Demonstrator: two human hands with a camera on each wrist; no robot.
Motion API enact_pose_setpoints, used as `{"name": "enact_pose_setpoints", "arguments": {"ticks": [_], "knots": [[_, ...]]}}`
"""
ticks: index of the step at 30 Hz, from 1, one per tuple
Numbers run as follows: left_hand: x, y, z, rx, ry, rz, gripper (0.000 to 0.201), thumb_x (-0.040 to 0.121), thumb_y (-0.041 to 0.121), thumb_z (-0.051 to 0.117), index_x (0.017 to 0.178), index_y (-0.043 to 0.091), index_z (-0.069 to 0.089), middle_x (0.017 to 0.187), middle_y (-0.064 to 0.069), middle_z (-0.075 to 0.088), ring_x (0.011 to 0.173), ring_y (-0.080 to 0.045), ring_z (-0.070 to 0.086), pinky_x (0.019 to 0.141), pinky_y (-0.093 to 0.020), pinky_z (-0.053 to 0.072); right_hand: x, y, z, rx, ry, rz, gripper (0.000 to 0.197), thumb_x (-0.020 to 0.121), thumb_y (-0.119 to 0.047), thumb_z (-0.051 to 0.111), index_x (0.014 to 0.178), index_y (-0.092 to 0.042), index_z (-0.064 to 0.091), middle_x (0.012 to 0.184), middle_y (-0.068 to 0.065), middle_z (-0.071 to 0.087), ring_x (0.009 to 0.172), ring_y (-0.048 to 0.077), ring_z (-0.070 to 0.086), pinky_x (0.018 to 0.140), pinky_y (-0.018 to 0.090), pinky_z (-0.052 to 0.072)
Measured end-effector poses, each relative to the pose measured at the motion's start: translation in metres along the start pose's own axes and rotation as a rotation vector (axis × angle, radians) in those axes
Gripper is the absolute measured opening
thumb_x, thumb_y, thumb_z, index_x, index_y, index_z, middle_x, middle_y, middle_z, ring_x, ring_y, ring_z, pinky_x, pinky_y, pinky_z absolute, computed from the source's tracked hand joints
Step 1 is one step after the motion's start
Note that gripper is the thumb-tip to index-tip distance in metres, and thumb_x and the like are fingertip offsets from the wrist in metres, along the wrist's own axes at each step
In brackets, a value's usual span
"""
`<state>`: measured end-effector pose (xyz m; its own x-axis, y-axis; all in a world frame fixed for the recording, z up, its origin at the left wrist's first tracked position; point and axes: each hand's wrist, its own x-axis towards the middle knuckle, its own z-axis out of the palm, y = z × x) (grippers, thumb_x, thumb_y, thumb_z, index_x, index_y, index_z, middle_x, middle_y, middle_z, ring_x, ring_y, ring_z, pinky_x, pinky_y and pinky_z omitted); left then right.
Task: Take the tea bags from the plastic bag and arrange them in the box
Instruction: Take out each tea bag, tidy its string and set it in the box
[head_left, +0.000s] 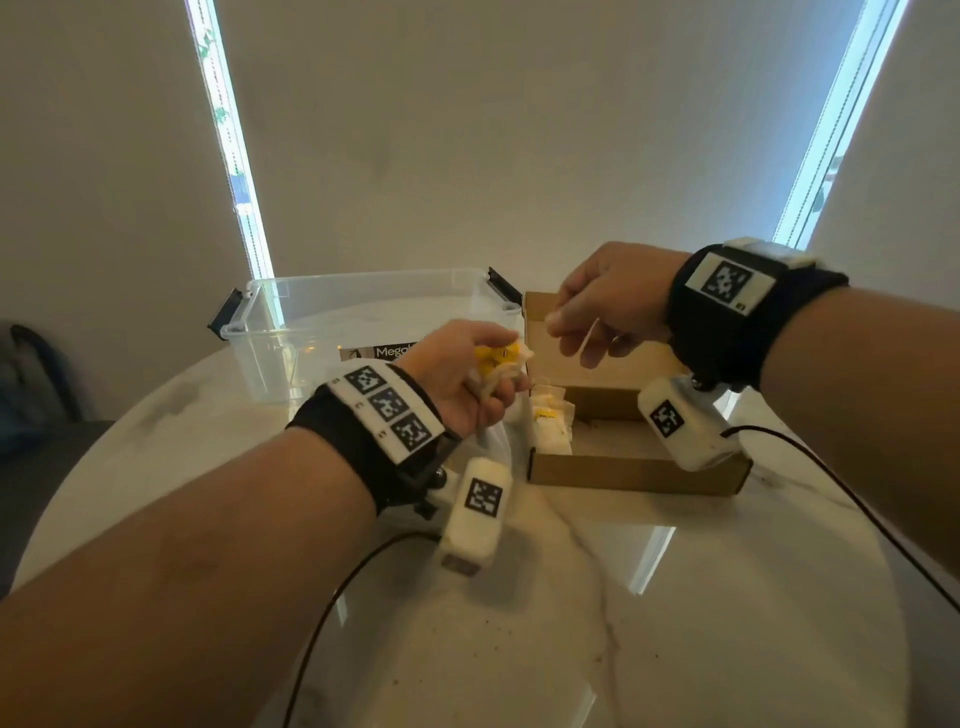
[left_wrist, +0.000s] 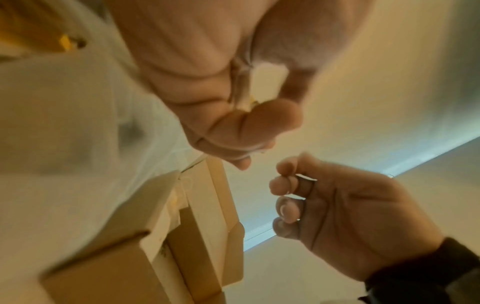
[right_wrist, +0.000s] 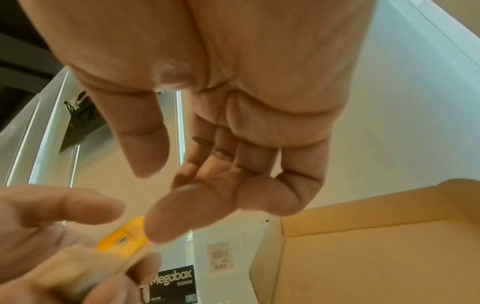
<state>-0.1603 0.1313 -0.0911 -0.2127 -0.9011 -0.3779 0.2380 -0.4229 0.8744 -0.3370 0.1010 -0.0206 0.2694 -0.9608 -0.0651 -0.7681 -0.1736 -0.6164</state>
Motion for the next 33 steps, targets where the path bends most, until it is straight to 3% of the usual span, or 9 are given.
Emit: {"name": "enact_pose_setpoints", "arguments": {"ticks": [3, 7, 10, 12, 17, 24, 29, 33], "knots": [[0.000, 0.001, -0.007, -0.191, 0.017, 0.019, 0.042, 0.093, 0.023, 0.043, 0.126, -0.001, 0.053, 0.086, -0.019, 0.065, 0.054, -0.016, 0.055, 0.042, -0.021, 0.045, -0.002, -0.009, 0.009, 0.084, -0.038, 0.050, 0.035, 0.097, -0.041, 0.062, 0.105, -0.007, 0.069, 0.094, 0.010, 0.076, 0.077, 0.024, 0.073, 0.081, 0.040, 0.057], [-0.005, -0.002, -0.007, -0.087, 0.073, 0.047, 0.036, 0.096, 0.020, 0.040, 0.122, 0.003, 0.057, 0.085, -0.016, 0.070, 0.052, -0.013, 0.052, 0.045, -0.020, 0.038, 0.002, -0.014, 0.025, 0.085, -0.042, 0.025, 0.044, 0.091, -0.051, 0.066, 0.106, -0.010, 0.069, 0.091, 0.007, 0.077, 0.078, 0.023, 0.077, 0.079, 0.039, 0.060], [-0.004, -0.004, -0.008, -0.006, 0.105, 0.097, 0.035, 0.098, 0.022, 0.041, 0.126, 0.006, 0.057, 0.099, -0.017, 0.070, 0.052, -0.015, 0.054, 0.037, -0.023, 0.037, 0.005, -0.017, 0.036, 0.007, -0.046, -0.028, 0.033, 0.089, -0.046, 0.070, 0.100, -0.014, 0.072, 0.084, 0.002, 0.078, 0.074, 0.018, 0.077, 0.080, 0.037, 0.061], [-0.003, -0.005, -0.009, 0.028, 0.117, 0.121, 0.035, 0.098, 0.021, 0.044, 0.126, 0.007, 0.058, 0.104, -0.016, 0.069, 0.053, -0.016, 0.055, 0.038, -0.023, 0.036, 0.006, -0.018, 0.040, -0.035, -0.038, -0.050, 0.025, 0.089, -0.039, 0.073, 0.099, -0.016, 0.071, 0.080, 0.000, 0.078, 0.071, 0.013, 0.076, 0.080, 0.035, 0.061], [-0.003, -0.004, -0.009, 0.017, 0.092, 0.142, 0.028, 0.099, 0.028, 0.050, 0.120, 0.012, 0.061, 0.096, -0.011, 0.069, 0.052, -0.014, 0.057, 0.037, -0.021, 0.036, 0.006, -0.016, 0.036, 0.034, -0.002, -0.059, 0.019, 0.087, -0.023, 0.077, 0.100, -0.011, 0.069, 0.082, 0.005, 0.078, 0.071, 0.015, 0.076, 0.081, 0.037, 0.060], [-0.003, -0.005, -0.012, -0.012, 0.133, 0.141, 0.031, 0.095, 0.027, 0.057, 0.123, 0.015, 0.059, 0.117, -0.014, 0.072, 0.055, -0.013, 0.060, 0.039, -0.022, 0.040, 0.006, -0.013, 0.025, 0.074, 0.058, -0.071, 0.012, 0.088, -0.023, 0.076, 0.095, -0.013, 0.074, 0.078, 0.001, 0.078, 0.067, 0.011, 0.075, 0.074, 0.029, 0.061], [-0.005, -0.006, -0.009, 0.024, 0.100, 0.181, 0.029, 0.093, 0.032, 0.063, 0.118, 0.015, 0.063, 0.097, -0.006, 0.068, 0.053, -0.008, 0.050, 0.041, -0.018, 0.036, 0.004, -0.014, 0.024, 0.089, 0.071, -0.090, 0.013, 0.091, -0.027, 0.073, 0.096, -0.016, 0.075, 0.078, -0.001, 0.078, 0.068, 0.012, 0.075, 0.075, 0.031, 0.062], [-0.007, -0.008, -0.006, 0.110, 0.082, 0.243, 0.019, 0.098, 0.019, 0.059, 0.116, 0.017, 0.061, 0.090, -0.002, 0.071, 0.053, -0.006, 0.051, 0.043, -0.017, 0.035, 0.003, -0.017, 0.027, 0.066, 0.082, -0.100, 0.010, 0.093, -0.026, 0.071, 0.096, -0.019, 0.076, 0.079, 0.000, 0.078, 0.062, 0.009, 0.072, 0.074, 0.030, 0.060]]}}
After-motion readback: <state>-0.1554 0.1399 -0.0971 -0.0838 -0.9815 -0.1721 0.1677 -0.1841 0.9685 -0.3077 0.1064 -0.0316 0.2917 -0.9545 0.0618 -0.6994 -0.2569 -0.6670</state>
